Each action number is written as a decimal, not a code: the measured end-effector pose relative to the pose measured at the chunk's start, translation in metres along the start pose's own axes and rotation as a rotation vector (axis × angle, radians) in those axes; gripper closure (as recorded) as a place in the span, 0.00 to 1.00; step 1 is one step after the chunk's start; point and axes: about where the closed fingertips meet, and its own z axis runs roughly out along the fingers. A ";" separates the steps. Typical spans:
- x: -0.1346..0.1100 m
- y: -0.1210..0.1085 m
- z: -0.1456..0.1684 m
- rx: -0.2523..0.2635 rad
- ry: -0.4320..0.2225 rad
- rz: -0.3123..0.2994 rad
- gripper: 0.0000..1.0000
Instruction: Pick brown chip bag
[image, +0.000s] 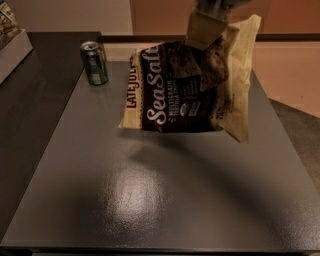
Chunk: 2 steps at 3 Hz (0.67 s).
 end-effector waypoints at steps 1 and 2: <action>0.000 -0.008 -0.025 0.056 -0.013 -0.017 1.00; -0.007 -0.006 -0.039 0.085 -0.038 -0.025 1.00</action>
Offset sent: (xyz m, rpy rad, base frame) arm -0.0038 -0.0056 0.0228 -0.0073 -0.0529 0.0041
